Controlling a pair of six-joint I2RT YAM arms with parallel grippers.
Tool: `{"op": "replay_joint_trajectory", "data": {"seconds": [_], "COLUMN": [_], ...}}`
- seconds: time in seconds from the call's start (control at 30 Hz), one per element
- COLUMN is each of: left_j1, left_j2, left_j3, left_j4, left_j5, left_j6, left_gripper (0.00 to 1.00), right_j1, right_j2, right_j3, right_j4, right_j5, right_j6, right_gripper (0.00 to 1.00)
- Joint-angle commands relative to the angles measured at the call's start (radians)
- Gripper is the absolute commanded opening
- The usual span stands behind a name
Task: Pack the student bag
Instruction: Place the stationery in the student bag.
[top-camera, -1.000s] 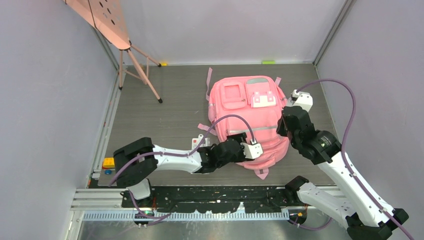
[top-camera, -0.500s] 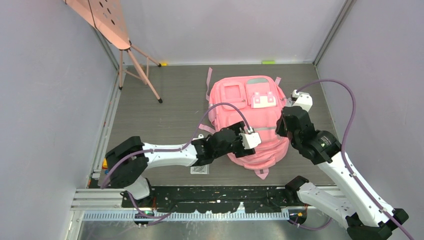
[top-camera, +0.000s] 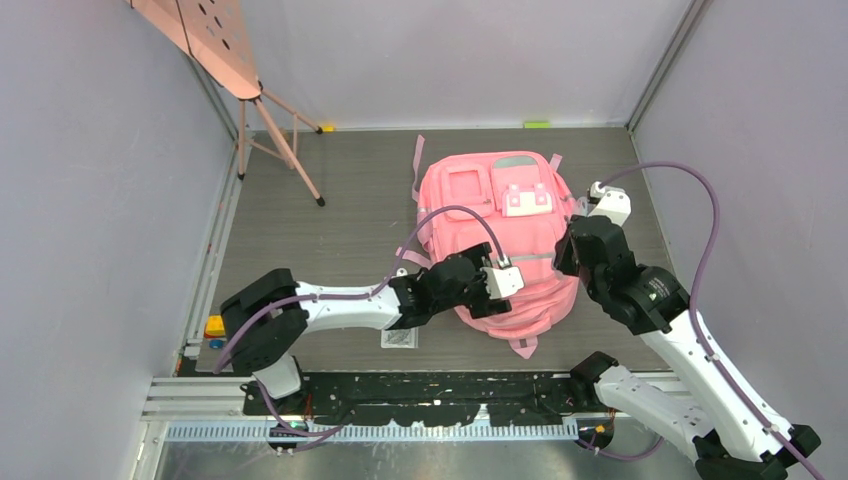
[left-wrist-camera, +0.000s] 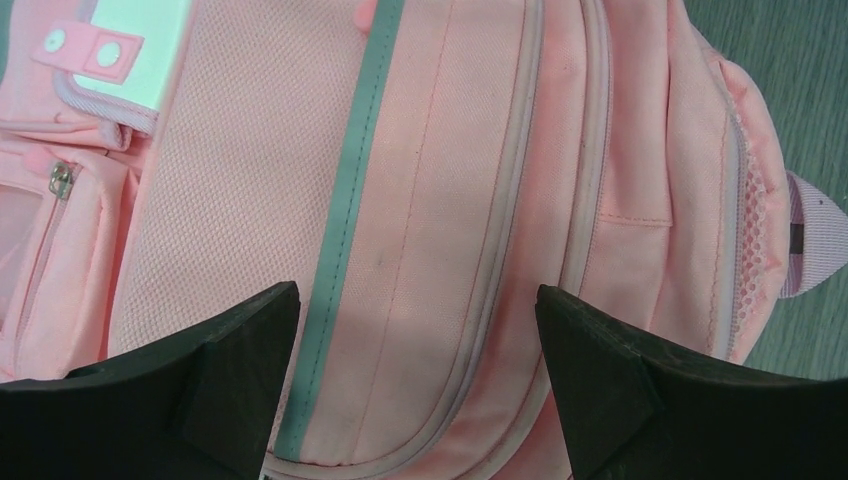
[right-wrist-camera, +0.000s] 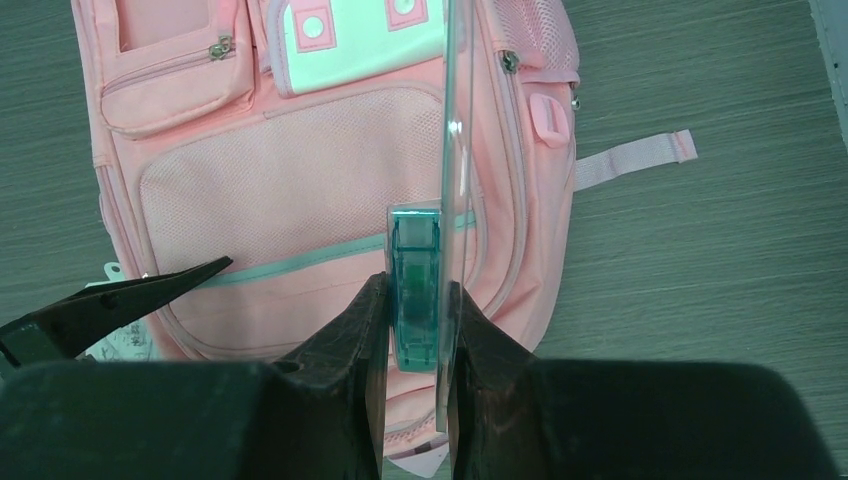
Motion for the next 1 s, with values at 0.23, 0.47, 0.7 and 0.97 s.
{"op": "replay_joint_trajectory", "data": {"seconds": [0.23,0.47,0.7,0.97], "left_j1": [-0.001,0.001,0.019,0.111], "left_j2": [0.004,-0.019,-0.056,-0.083], "left_j3": [0.043,0.078,0.09,0.113], "left_j4": [0.13,0.127,0.102,-0.028], "left_j5": [-0.193,-0.224,-0.202,0.063], "left_j6": [0.023,0.043,0.044,-0.03], "left_gripper": [0.74,0.7,0.7,0.71], "right_j1": [0.0,0.001,0.001,0.0], "right_j2": [-0.023,-0.033,-0.053,-0.055], "right_j3": [0.016,0.036,0.051,0.06], "right_j4": [-0.003,-0.033,-0.09,-0.108], "right_j5": [0.012,-0.008,-0.013,-0.015], "right_j6": [0.026,0.056,0.084,0.093], "right_gripper": [0.0,0.0,0.0,0.0]}}
